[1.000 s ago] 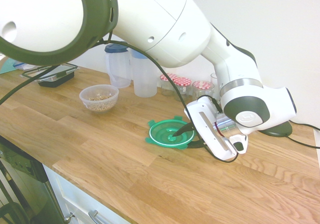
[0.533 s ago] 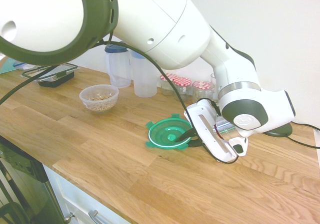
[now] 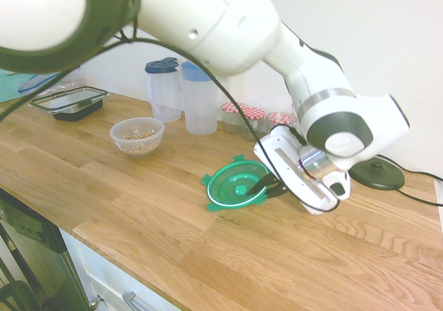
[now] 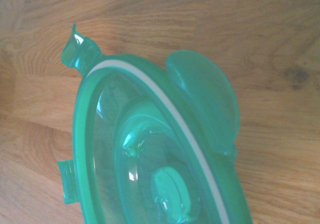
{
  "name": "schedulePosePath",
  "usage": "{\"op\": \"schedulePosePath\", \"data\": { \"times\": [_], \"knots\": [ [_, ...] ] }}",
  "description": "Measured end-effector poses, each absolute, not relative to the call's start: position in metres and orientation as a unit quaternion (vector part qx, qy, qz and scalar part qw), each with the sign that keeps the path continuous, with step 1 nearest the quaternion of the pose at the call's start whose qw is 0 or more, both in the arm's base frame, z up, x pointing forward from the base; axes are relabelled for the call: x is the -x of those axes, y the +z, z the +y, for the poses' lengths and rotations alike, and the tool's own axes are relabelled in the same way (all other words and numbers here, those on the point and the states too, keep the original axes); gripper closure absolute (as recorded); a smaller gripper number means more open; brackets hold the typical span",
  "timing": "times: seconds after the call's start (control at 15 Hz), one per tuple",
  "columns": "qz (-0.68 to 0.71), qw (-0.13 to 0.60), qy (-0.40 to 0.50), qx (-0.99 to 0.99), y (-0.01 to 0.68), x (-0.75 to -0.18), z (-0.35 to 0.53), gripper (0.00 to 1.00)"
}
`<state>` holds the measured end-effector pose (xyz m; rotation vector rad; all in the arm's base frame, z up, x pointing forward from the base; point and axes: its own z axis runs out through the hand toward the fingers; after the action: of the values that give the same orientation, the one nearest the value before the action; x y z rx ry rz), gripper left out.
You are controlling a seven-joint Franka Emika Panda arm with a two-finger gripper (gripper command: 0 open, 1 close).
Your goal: Cover the lid of food container
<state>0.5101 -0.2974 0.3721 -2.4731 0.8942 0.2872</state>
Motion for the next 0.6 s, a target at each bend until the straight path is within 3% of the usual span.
{"op": "schedulePosePath", "data": {
  "times": [0.33,0.6],
  "knots": [
    [0.340,0.085,0.046,0.935,0.504,-0.500,-0.255,1.00],
    [0.329,-0.046,-0.012,0.943,0.541,-0.521,-0.143,1.00]
  ]
}}
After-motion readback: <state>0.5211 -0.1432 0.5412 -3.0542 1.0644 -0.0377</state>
